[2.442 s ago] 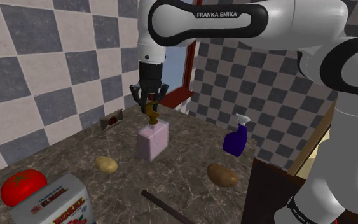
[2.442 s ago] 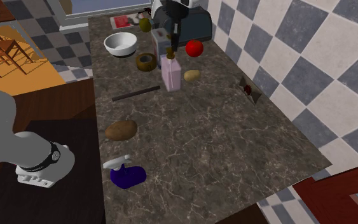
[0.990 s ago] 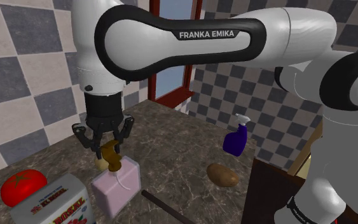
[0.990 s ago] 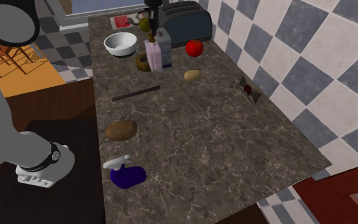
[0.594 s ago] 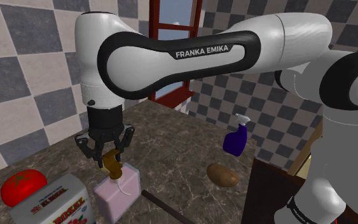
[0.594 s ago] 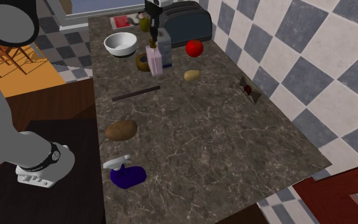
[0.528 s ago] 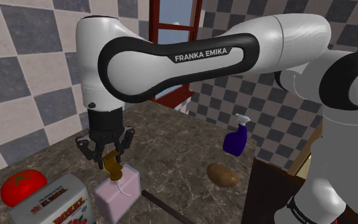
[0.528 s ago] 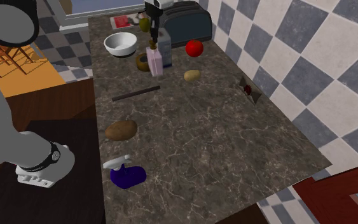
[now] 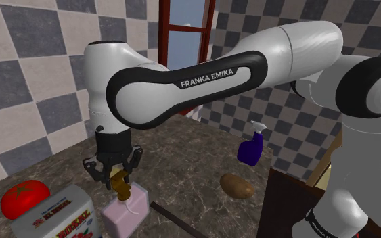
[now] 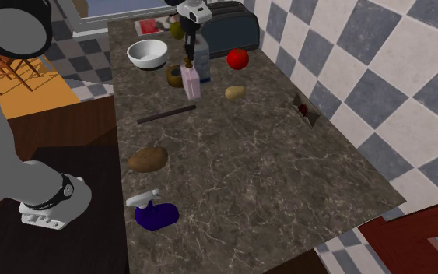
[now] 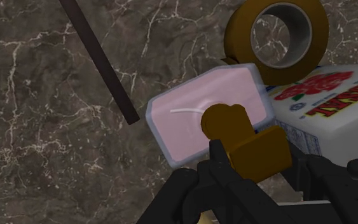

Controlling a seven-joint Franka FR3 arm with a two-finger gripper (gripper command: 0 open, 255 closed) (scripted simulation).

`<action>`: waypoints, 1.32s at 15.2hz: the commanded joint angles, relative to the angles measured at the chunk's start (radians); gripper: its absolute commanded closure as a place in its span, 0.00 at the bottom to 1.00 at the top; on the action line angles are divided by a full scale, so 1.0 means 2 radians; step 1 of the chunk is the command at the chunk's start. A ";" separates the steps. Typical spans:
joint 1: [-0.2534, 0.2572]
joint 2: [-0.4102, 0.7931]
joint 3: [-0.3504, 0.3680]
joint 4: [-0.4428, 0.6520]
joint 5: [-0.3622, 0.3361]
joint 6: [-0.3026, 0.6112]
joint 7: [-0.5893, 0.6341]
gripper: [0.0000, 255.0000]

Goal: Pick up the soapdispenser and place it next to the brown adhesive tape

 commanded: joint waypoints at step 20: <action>-0.002 -0.009 0.001 0.048 0.002 -0.056 -0.002 0.00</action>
